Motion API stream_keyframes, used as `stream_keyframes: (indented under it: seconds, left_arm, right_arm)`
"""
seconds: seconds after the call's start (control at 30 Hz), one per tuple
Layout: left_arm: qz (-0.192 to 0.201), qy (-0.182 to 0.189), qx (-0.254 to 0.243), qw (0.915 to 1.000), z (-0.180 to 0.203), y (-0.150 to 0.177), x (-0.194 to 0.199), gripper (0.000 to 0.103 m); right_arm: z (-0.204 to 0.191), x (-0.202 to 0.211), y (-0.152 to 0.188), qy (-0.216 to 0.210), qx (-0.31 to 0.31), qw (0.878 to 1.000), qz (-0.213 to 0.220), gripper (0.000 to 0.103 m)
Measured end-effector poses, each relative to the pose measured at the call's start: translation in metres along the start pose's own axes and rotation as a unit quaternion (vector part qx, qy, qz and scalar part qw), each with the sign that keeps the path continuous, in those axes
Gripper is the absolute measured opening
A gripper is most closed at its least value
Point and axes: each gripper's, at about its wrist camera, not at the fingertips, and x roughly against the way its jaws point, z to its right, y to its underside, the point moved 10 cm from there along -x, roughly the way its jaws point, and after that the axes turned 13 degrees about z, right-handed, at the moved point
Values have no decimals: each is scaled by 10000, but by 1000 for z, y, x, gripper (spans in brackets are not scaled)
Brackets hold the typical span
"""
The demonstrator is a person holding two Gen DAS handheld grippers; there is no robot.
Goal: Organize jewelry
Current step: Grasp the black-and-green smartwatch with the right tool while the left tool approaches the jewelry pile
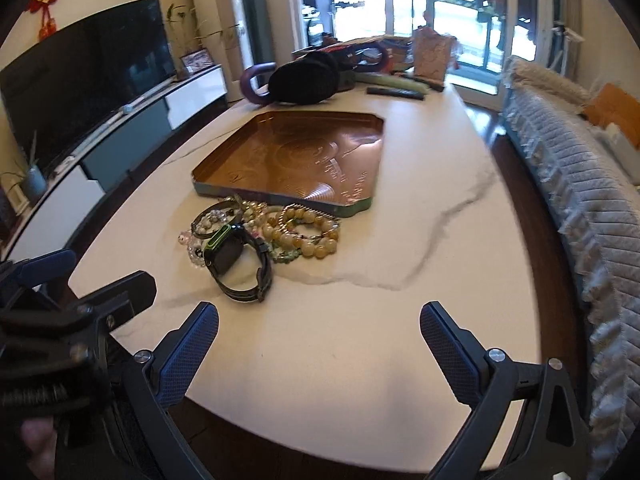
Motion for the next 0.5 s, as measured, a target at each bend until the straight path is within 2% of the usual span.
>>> stream_keyframes:
  seconds: [0.07, 0.13, 0.2, 0.3, 0.37, 0.4, 0.47, 0.5]
  left_arm:
    - [-102, 289, 238, 9992, -9, 5, -17, 103]
    - [-180, 384, 380, 9984, -17, 7, -29, 103]
    - [-174, 486, 292, 9982, -20, 10, -42, 103]
    - [-210, 655, 297, 9972, -19, 14, -53, 102]
    - [-192, 708, 321, 9968, -19, 14, -61, 93]
    - [-194, 727, 294, 9967, -19, 14, -65, 90]
    - [-128, 790, 230, 9965, -17, 12, -71, 78]
    - [-106, 703, 126, 9974, -18, 11, -75, 74]
  right_arm:
    - [7, -17, 3, -128, -142, 9998, 13, 97]
    - [13, -29, 0, -260, -143, 9995, 52, 96]
    - [11, -39, -3, -657, -171, 9977, 31, 96]
    - [14, -48, -9, -799, -201, 9966, 33, 96]
    - [8, -55, -12, -924, -60, 9957, -59, 96]
    - [4, -58, -13, -1090, -138, 9938, -145, 96]
    - [-6, -59, -14, -1564, -424, 9866, -169, 94]
    - [-10, -61, -13, -1681, -485, 9844, -193, 94]
